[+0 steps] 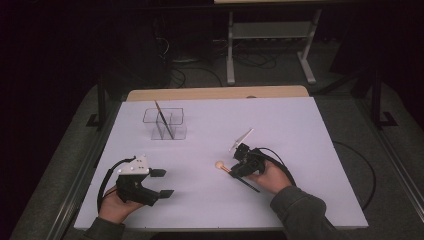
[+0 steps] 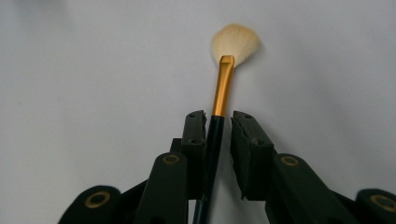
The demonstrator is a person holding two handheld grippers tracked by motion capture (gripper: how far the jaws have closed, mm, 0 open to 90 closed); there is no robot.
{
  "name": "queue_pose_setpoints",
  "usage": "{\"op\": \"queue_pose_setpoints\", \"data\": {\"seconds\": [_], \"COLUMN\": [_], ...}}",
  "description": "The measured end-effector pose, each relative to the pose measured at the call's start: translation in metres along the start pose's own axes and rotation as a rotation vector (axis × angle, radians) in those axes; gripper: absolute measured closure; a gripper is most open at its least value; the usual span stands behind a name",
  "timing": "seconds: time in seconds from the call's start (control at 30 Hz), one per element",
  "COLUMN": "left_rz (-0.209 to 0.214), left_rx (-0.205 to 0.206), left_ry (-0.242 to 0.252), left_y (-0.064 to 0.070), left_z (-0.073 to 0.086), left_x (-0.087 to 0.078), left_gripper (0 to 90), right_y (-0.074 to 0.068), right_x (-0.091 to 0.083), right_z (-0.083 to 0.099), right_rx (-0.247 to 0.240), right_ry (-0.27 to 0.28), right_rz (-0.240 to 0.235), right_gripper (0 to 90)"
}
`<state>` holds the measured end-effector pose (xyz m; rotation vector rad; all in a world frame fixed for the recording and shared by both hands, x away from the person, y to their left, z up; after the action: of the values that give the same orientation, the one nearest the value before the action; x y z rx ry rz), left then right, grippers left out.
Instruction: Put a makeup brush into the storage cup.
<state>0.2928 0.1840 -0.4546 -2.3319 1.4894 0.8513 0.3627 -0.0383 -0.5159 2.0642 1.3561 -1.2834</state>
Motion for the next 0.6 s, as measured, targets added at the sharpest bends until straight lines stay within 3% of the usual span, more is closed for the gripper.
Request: {"op": "queue_pose_setpoints", "data": {"seconds": [0.4, 0.6], "left_rz": [0.0, -0.003], "left_rx": [0.0, 0.005], "left_ry": [0.002, 0.008], "left_y": [0.0003, 0.0004], "left_z": [-0.0005, -0.0023], "left_x": [0.0005, -0.0004], "left_gripper": [25.9, 25.9], "right_y": [0.0002, -0.0015], "right_x": [0.0009, 0.0016], "right_z": [0.0004, 0.0005], "right_rx": [-0.006, -0.038], "right_ry": [-0.011, -0.023], "right_rz": [0.03, 0.074], "right_gripper": [80.5, 81.8]}}
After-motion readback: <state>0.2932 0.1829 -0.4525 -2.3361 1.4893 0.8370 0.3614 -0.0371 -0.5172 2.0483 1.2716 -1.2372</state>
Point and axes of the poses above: each handheld gripper's, and its own axes: x roughly forward along the jaws, z roughly out of its underside, y roughly to its right, the point moved 10 cm from there along x, roughly forward along the jaws, and after that the axes turned 3 degrees about y, right-handed, at the moved point
